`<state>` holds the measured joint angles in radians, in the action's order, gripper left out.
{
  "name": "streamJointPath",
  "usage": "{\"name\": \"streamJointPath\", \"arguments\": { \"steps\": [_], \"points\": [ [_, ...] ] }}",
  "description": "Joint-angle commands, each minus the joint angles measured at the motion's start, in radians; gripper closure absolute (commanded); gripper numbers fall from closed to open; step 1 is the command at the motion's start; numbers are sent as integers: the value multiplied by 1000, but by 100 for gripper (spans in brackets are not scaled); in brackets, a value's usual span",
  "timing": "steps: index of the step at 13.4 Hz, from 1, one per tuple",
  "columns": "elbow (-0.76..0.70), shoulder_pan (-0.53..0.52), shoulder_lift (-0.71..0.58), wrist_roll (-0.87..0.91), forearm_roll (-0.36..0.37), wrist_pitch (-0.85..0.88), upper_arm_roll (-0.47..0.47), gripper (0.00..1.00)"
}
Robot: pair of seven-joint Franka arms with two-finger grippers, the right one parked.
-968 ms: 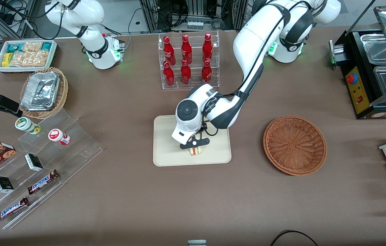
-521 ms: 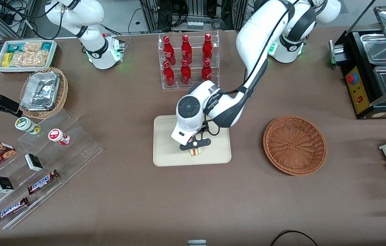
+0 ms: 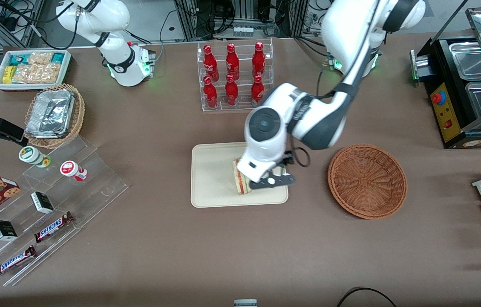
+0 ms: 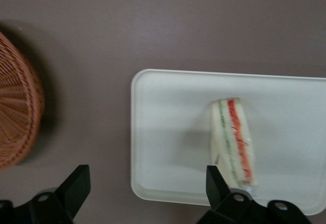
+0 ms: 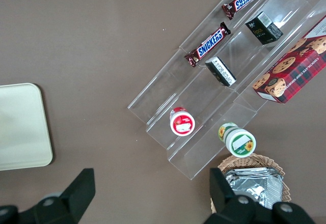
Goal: Place sandwich from basket to tray
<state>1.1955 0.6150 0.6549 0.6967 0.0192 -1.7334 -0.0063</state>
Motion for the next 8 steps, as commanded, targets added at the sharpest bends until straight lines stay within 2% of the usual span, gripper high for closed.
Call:
{"name": "streamJointPath", "arguments": {
  "steps": [1,5,8],
  "points": [
    [172,-75,-134,-158,-1,-21,-3,0],
    [354,-219,-314,-411,1,-9,-3,0],
    [388,-312,-406,-578,1,72,-3,0]
  ]
}}
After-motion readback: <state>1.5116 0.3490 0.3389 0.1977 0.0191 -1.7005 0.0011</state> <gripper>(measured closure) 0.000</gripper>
